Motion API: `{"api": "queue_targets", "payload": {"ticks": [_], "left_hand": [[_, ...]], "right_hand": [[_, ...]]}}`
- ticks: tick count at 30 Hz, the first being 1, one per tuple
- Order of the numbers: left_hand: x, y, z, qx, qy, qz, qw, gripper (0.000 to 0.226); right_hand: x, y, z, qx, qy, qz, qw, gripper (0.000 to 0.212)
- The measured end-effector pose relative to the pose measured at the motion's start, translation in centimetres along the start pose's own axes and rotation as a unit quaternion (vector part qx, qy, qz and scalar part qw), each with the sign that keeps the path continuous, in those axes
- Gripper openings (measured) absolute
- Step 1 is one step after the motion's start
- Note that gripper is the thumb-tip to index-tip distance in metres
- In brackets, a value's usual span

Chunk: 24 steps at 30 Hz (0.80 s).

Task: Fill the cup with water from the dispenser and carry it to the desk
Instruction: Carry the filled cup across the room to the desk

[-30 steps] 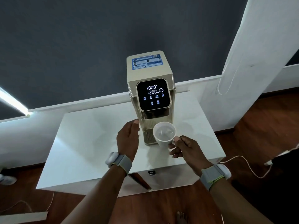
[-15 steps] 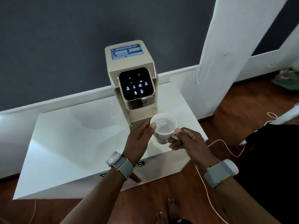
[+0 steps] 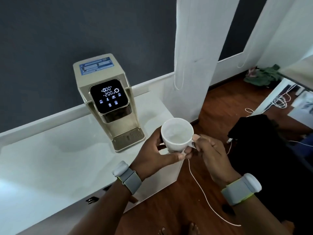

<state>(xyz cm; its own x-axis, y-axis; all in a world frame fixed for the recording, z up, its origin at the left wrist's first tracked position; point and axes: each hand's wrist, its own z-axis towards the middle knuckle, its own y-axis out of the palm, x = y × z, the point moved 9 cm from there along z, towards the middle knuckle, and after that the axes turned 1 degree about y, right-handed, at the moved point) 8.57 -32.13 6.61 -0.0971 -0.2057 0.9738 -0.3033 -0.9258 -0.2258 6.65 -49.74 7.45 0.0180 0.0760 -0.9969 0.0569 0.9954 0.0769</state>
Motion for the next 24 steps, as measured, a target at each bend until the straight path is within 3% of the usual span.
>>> {"api": "queue_targets", "payload": {"ticks": [7,24], "left_hand": [[3.8,5.6,1.5,-0.025,0.035,0.047,0.998,0.081],[10.7,26.0,2.1,-0.142,0.083,0.052,0.985,0.086]], "right_hand": [[-3.3,-5.7,-2.3,0.044,-0.049,-0.018,0.998,0.052],[-6.1,-24.8,-12.0,0.170,-0.032,-0.011,0.985,0.050]]}}
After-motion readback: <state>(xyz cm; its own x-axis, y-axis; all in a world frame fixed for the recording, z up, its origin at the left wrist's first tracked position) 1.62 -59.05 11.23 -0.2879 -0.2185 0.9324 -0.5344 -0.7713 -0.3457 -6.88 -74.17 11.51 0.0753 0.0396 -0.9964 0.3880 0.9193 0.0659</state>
